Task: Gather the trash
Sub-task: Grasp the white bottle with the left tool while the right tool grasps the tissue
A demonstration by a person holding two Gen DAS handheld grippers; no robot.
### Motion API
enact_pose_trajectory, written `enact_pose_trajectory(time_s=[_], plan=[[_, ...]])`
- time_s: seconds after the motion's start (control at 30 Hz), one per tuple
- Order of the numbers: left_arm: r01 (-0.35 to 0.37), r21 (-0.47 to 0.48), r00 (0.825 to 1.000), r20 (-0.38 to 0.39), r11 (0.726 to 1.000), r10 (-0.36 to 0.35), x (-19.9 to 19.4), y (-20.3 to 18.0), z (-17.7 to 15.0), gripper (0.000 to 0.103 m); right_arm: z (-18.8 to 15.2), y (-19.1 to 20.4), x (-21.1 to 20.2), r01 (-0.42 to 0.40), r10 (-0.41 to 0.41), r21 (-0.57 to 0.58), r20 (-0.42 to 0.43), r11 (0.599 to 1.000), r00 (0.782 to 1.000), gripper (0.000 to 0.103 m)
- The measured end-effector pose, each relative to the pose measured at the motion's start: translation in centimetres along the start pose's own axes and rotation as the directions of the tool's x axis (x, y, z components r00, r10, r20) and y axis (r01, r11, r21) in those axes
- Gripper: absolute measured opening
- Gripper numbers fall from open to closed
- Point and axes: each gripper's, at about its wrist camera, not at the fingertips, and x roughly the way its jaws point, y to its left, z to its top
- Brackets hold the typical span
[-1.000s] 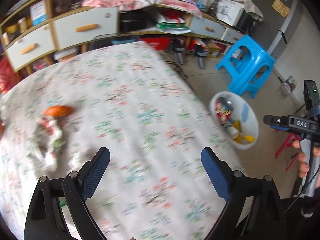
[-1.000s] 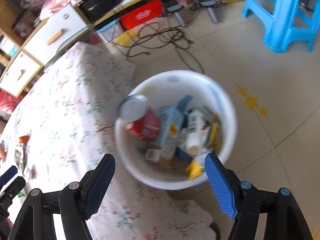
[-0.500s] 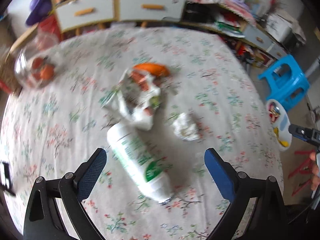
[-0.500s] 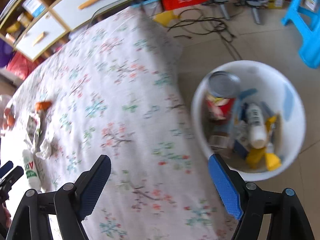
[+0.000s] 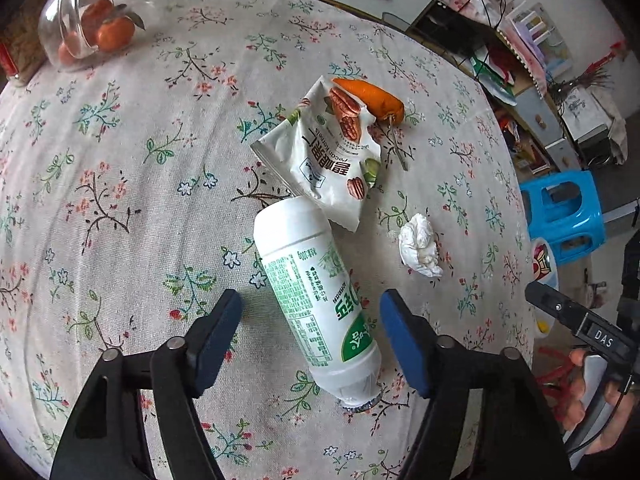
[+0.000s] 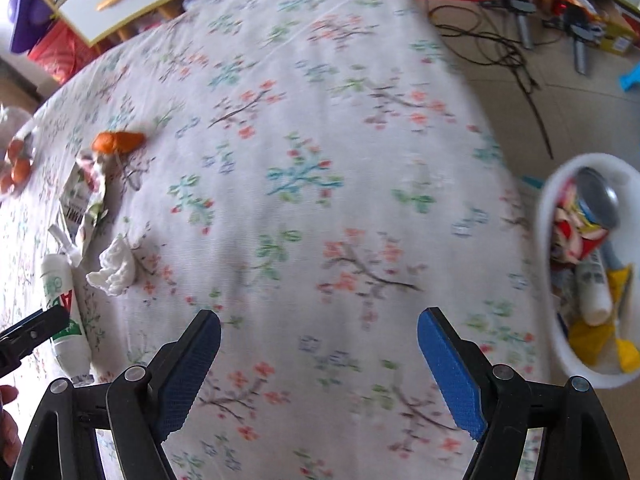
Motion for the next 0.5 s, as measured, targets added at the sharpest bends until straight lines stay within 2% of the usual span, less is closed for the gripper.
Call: enact_pose_trajectory(time_s=[0.03, 0.17, 0.5], plan=[[0.009, 0.009, 1.000, 0.003, 1.000, -0.009, 0.0, -0.1, 0.1, 0.047, 0.1, 0.6, 0.3, 0.000, 0.000, -0.008, -0.004, 1.000, 1.000, 0.085], [0.049, 0.021, 0.999, -0.005, 0.999, -0.049, -0.2, 0.2, 0.0, 0.045, 0.4, 2.7, 1.3, -0.006, 0.005, -0.045, -0.021, 0.999, 1.000, 0.085], [0.029, 0.069, 0.997, 0.064, 0.997, -0.034, -3.3, 2.4, -0.6, 0.045, 0.6, 6.8, 3.1, -0.023, 0.018, -0.098, -0.050, 0.995, 0.999, 0.085]])
